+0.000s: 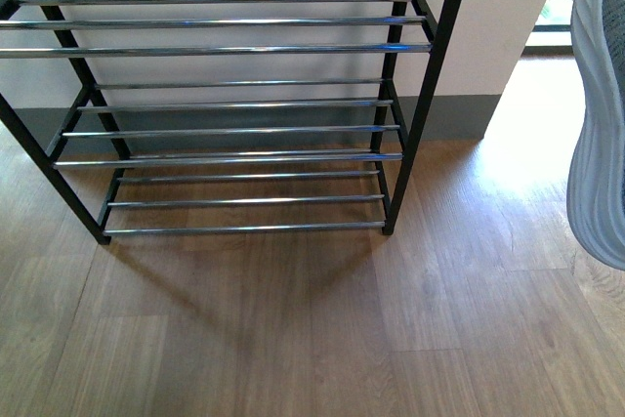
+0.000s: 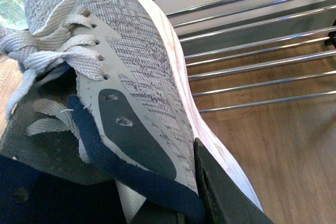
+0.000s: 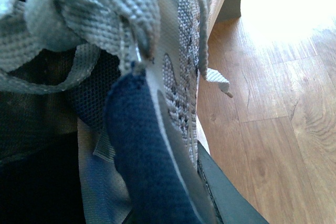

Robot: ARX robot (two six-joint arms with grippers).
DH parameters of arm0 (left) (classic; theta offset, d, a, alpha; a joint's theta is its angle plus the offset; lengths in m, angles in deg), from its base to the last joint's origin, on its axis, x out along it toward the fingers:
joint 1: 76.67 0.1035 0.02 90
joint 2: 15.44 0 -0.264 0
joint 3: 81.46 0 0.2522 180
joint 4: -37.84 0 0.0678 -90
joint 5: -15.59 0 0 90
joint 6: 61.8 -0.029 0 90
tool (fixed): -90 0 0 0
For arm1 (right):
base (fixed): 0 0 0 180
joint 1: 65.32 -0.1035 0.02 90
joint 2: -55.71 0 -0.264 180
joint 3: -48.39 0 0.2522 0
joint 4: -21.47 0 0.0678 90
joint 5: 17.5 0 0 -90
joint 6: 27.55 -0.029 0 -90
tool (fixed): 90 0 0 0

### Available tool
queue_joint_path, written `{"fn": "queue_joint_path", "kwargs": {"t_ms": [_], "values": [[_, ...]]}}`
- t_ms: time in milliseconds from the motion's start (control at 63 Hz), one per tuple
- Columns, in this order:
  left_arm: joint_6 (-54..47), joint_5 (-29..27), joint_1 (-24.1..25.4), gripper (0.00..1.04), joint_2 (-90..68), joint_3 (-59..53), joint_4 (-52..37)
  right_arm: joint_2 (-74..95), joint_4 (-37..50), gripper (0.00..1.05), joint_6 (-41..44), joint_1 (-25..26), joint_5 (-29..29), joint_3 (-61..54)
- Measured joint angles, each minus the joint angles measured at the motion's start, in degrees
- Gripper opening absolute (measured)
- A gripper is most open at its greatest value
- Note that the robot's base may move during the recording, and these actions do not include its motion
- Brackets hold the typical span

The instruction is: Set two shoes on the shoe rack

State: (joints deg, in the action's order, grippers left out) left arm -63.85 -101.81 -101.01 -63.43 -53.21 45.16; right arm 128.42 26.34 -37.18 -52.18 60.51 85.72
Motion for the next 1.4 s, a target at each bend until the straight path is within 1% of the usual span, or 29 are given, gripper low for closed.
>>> {"fn": "queue_joint_path", "kwargs": {"t_ms": [1396], "values": [[0.0,0.0,0.0,0.02,0.0,-0.2,0.0,0.0,0.0,0.02,0.0,0.0,-0.1,0.0]]}}
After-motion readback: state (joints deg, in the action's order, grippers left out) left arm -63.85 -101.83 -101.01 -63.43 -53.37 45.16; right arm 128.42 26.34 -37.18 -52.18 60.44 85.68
